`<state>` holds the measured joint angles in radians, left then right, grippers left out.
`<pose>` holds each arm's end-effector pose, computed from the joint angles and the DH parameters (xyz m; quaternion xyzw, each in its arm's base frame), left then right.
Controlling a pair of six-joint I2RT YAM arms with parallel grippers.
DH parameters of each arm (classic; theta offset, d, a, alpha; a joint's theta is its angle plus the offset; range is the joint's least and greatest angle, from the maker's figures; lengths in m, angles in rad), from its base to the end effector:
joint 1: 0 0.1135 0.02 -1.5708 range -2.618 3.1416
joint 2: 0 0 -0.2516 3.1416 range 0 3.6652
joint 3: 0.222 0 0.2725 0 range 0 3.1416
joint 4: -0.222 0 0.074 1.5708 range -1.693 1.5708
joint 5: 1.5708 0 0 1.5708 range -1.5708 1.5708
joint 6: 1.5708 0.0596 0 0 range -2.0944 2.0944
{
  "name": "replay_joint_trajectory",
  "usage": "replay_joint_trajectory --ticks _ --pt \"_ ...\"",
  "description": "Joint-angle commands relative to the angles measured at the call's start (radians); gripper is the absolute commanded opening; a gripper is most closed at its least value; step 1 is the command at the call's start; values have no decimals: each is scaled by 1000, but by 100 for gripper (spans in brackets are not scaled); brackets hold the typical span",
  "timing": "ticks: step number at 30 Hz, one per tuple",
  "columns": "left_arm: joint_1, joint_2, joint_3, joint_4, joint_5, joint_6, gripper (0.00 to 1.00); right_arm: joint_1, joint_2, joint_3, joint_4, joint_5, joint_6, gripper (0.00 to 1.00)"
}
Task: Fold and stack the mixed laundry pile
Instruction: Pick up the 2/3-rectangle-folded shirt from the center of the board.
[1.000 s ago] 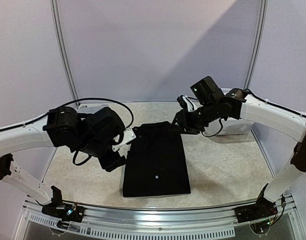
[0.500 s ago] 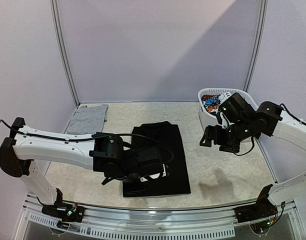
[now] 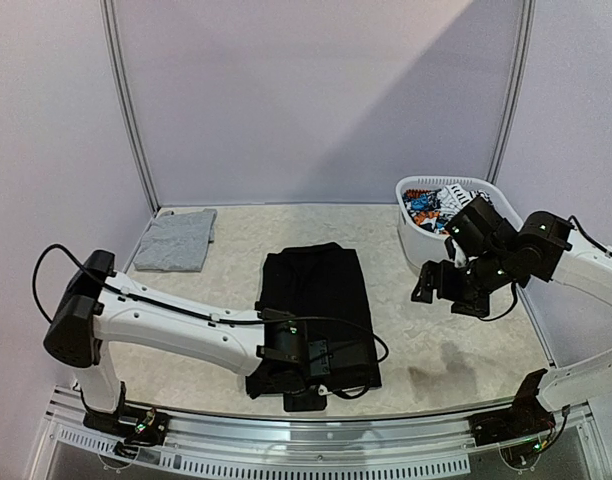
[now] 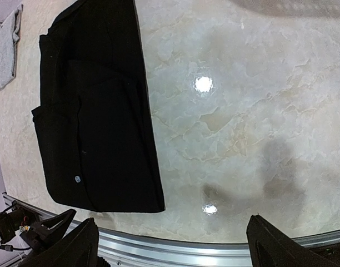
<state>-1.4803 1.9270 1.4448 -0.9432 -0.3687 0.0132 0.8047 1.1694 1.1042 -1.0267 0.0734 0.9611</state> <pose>0.0566 -0.3863 0.1510 0.6562 0.7286 0.0880 0.1754 0.1781 0.1788 0.2692 0.0845 0.9672 0.1605 0.1780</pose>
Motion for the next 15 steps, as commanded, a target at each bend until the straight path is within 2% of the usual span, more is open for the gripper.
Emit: replay_joint_trajectory --ticks 1,10,15 --pt "-13 53 3 34 -48 -8 49 -3 -30 -2 -33 8 11 94" --pt "-5 97 -70 95 -63 44 48 -2 -63 -15 -52 0 25 94" --pt "-4 135 -86 148 -68 39 41 -3 -65 -14 -55 -4 24 93"
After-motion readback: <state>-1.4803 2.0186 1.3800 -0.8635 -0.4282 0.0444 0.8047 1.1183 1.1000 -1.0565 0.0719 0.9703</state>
